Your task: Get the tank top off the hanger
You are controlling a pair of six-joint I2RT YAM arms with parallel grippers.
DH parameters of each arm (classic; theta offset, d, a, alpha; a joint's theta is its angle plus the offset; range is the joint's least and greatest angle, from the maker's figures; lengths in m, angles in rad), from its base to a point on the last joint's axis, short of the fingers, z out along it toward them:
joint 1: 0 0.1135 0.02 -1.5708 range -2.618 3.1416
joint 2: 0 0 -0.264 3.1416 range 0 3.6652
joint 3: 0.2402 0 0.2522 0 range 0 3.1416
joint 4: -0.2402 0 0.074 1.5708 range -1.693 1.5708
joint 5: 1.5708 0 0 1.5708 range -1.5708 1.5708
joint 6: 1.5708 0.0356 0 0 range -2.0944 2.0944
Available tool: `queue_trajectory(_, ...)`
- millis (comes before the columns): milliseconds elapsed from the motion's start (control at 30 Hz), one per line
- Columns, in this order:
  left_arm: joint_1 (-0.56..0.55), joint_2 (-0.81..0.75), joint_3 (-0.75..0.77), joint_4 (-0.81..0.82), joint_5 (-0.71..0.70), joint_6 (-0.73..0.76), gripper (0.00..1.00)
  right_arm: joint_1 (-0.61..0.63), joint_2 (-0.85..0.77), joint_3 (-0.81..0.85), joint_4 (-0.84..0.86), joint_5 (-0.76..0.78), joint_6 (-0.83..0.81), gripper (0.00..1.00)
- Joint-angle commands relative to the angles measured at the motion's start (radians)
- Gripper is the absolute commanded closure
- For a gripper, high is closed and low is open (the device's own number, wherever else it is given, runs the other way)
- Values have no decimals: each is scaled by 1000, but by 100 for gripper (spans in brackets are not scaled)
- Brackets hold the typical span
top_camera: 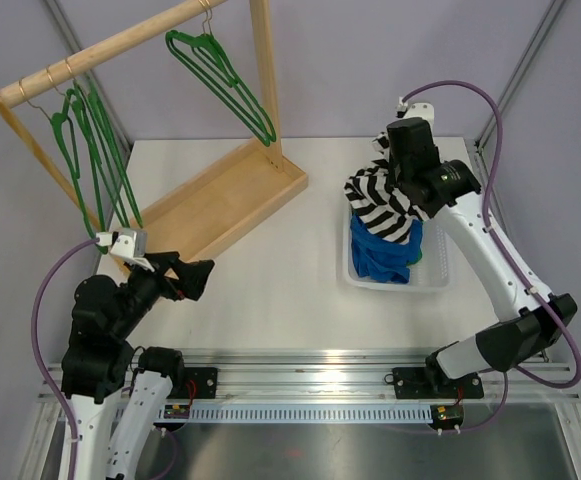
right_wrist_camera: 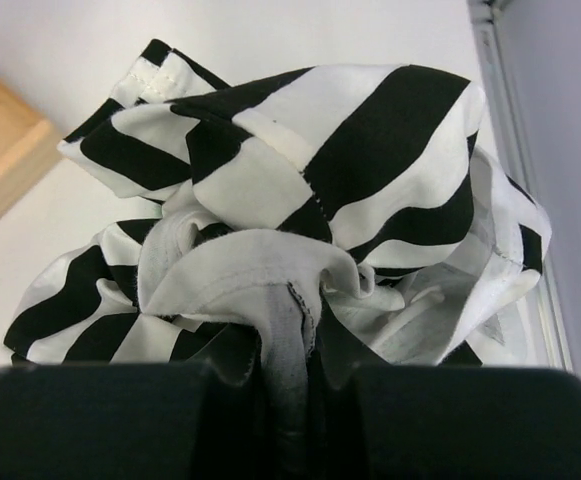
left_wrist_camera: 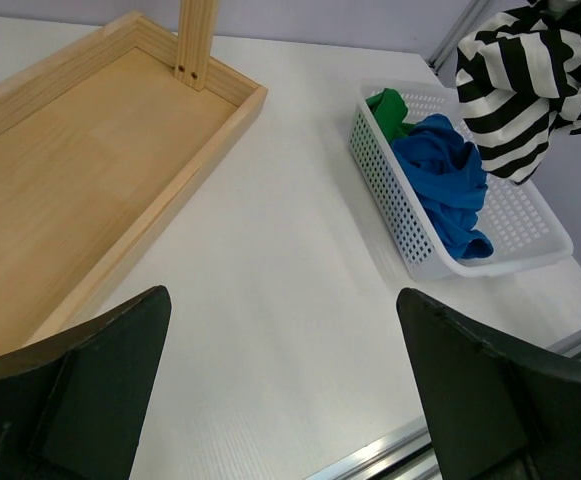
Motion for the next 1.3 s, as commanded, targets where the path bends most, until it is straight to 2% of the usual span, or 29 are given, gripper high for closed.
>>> queue_trajectory(0,-12,-8,-18,70,5,-9,1,-65,47,-47,79,-24,-22,100)
queue_trajectory(133,-20,-8,-32,70,-24,-9,1,-109,141,-136,142,-27,4,100)
queue_trajectory(267,-34,-15,-29,51,-58,-7,1,-175,234,-263,211,-156,91,100)
queue_trajectory(333,-38,-7,-14,41,-81,-10,1,-195,319,-271,200,-245,124,100)
queue_trajectory(433,-40,20,54,-56,-173,-26,1,-208,395,-296,196,-289,147,100)
queue_trajectory(533,-40,60,140,-147,-310,-33,1,-226,422,-310,203,-342,153,95)
queue_trajectory(667,-40,142,212,-294,-463,-18,1,-228,380,-282,157,-310,150,69)
queue_trajectory(700,-40,149,217,-308,-481,-15,1,-226,342,-273,130,-297,150,56)
queue_trajectory(800,-40,156,206,-322,-514,-24,1,-226,266,-224,70,-274,138,44)
queue_trajectory(833,-40,157,207,-325,-514,-27,1,-226,249,-199,55,-273,130,33)
queue_trajectory(867,-40,160,210,-327,-520,-29,1,-225,230,-189,41,-265,125,13)
queue_trajectory(900,-40,171,213,-331,-522,-29,1,-226,194,-179,15,-260,122,1)
queue_trajectory(1067,-40,202,233,-356,-531,-13,1,-223,72,-136,-73,-240,93,0)
queue_trajectory(1267,-46,238,287,-405,-566,8,1,-199,-223,-173,-125,-337,85,1)
